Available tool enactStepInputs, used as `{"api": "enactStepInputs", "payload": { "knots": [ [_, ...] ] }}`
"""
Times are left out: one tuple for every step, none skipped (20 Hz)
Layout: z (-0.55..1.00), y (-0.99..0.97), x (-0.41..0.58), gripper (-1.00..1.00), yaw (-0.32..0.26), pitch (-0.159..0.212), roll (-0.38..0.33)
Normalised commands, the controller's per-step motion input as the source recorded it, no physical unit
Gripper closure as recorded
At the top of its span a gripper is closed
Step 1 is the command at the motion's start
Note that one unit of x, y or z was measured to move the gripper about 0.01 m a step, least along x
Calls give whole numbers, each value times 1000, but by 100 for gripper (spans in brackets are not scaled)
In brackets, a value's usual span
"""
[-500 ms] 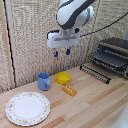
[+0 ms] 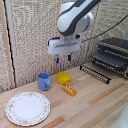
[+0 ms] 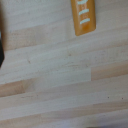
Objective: Please guide your gripper toward the loaf. Carefully hold the bread using your gripper. Position the gripper over the white dish. Gently place the bread on the white dish.
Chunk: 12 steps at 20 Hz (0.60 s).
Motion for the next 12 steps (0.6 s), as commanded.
{"api": "enactStepInputs", "payload": {
  "knots": [
    [-526,-57,-366,-100,72,43,-29],
    [-546,-86,-354,-100,81,34,-33],
    [-549,-100,-329,-100,87,33,-41],
    [-551,-131,-297,-100,94,27,-47],
    [-534,-149,-254,-100,97,17,-47],
    [-531,-149,-209,-100,101,6,-51],
    [-514,-149,-154,-100,102,0,-55],
    [-486,-143,-89,-100,99,0,-58],
    [-477,-166,-26,-100,99,0,-60],
    [-469,-183,0,-100,97,-13,-58],
    [-440,-214,0,-100,85,-35,-51],
    [-423,-231,11,-100,87,-42,-47]
  ]
}}
